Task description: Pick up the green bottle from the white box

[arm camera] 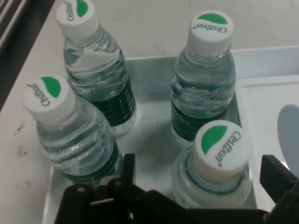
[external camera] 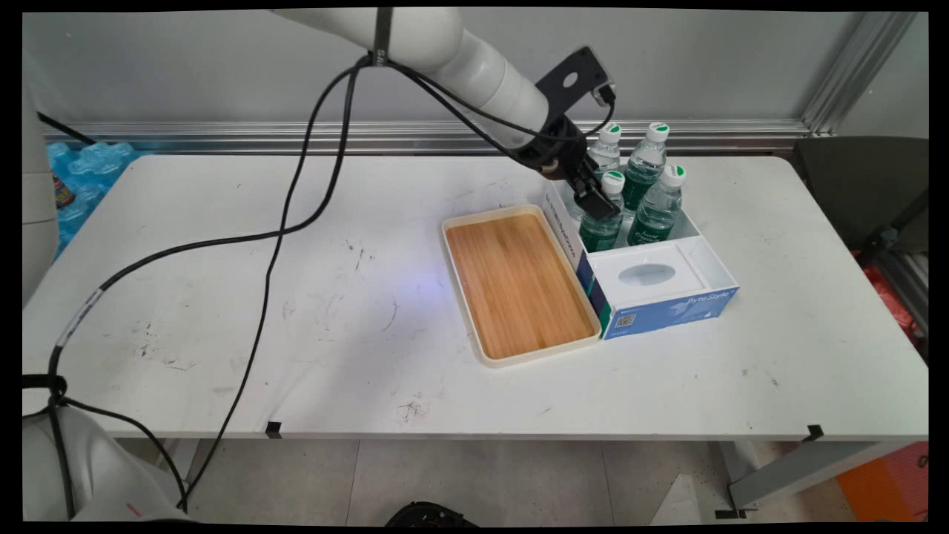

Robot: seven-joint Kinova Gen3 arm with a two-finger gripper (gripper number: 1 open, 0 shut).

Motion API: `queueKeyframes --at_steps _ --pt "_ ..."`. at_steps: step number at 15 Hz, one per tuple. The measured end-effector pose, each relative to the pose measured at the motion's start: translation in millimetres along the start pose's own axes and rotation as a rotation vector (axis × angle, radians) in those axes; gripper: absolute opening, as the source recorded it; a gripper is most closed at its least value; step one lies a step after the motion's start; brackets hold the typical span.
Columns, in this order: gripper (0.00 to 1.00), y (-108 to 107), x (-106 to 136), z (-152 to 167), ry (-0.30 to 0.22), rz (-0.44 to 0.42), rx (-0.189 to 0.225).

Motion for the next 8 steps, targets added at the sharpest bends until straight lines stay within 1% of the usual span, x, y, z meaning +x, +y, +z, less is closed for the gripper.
queueKeyframes --at_steps 8 --pt "1.00 3.0 -8.0 23.0 0.000 0.002 0.000"
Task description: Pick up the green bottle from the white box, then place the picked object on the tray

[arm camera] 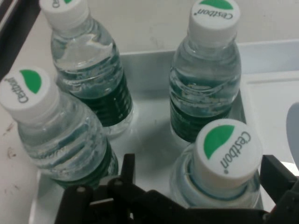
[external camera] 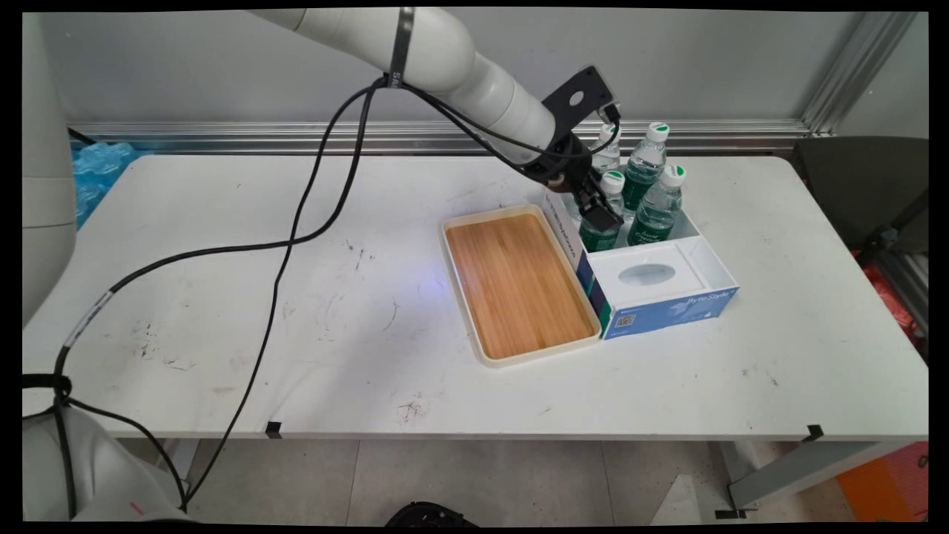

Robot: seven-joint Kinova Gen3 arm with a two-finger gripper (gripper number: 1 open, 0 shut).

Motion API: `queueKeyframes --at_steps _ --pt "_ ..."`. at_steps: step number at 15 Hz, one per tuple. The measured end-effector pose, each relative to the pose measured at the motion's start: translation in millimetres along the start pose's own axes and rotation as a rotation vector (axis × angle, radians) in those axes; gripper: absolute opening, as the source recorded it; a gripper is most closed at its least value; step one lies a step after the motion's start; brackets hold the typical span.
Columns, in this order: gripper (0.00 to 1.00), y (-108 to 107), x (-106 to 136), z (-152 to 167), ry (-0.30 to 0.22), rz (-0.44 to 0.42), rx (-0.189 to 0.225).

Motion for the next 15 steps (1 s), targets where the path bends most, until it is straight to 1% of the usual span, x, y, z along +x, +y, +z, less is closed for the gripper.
queueKeyframes --at_steps 3,4,10,15 --pt "1.00 1.1 -2.4 5.3 0.001 0.000 -0.003" --pt "0.00 1.6 -3.1 7.1 0.001 0.001 -0.004" --pt "0.00 5.3 -6.5 13.8 0.007 0.001 -0.022" --pt "0.00 2.7 0.7 11.2 0.029 -0.002 -0.016"
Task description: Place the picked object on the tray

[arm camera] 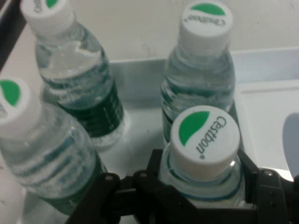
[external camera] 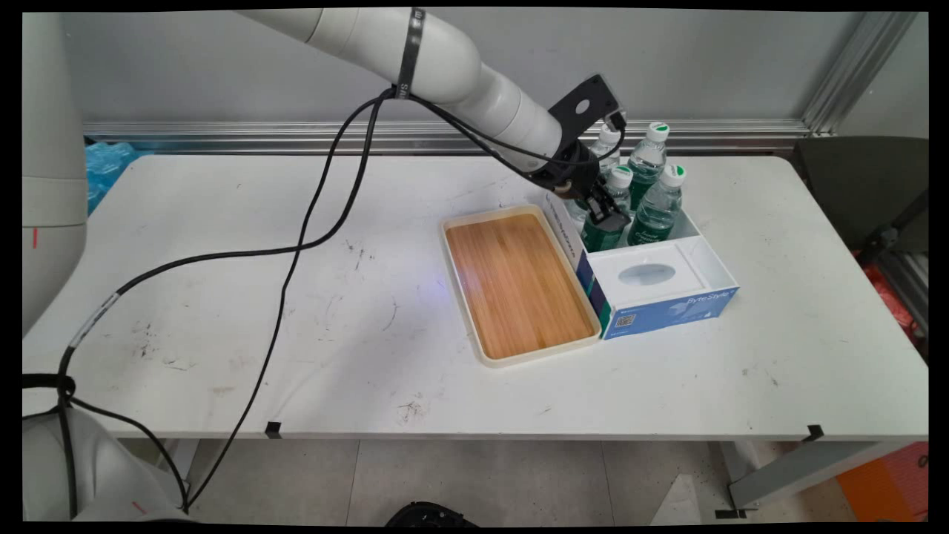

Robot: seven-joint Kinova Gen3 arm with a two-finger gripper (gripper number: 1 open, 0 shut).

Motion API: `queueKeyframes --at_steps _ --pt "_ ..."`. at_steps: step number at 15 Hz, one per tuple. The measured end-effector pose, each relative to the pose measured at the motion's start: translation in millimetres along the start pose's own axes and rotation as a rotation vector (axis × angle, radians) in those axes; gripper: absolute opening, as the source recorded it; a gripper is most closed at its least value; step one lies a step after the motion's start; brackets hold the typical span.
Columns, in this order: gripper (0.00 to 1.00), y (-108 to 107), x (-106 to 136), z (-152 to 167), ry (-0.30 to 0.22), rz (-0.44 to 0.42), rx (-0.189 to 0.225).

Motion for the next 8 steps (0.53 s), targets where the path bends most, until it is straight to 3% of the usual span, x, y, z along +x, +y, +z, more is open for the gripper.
queueKeyframes --at_steps 8 --pt "0.00 -6.6 35.3 -28.1 0.053 0.005 0.011"
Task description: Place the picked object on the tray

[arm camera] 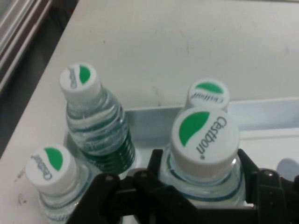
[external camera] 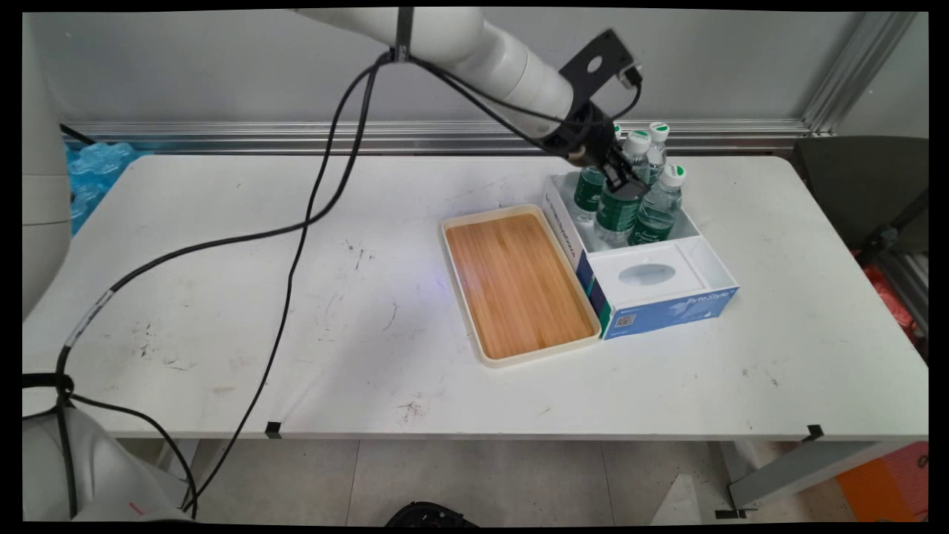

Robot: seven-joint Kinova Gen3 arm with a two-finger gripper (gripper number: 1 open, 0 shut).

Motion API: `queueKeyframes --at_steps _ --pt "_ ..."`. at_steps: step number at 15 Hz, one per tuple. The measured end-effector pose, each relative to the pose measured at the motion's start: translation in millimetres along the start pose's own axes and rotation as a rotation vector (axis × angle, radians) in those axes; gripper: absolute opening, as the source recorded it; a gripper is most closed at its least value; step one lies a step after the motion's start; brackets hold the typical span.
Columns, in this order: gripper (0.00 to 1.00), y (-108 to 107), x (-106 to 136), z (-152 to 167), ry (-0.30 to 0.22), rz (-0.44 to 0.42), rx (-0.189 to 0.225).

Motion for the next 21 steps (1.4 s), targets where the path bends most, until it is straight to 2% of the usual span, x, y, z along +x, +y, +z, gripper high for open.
queueKeyframes --at_steps 5,9,13,16,21 --pt "0.00 0.3 16.4 -36.7 -0.009 0.011 -0.014" --pt "0.00 2.0 14.7 -75.5 -0.034 0.021 -0.008" --pt "0.00 8.1 0.4 -102.6 -0.059 0.040 -0.011" --pt "0.00 19.7 -23.0 -122.3 -0.085 0.065 -0.032" --pt "0.00 35.0 -52.0 -129.2 -0.089 0.099 -0.055"
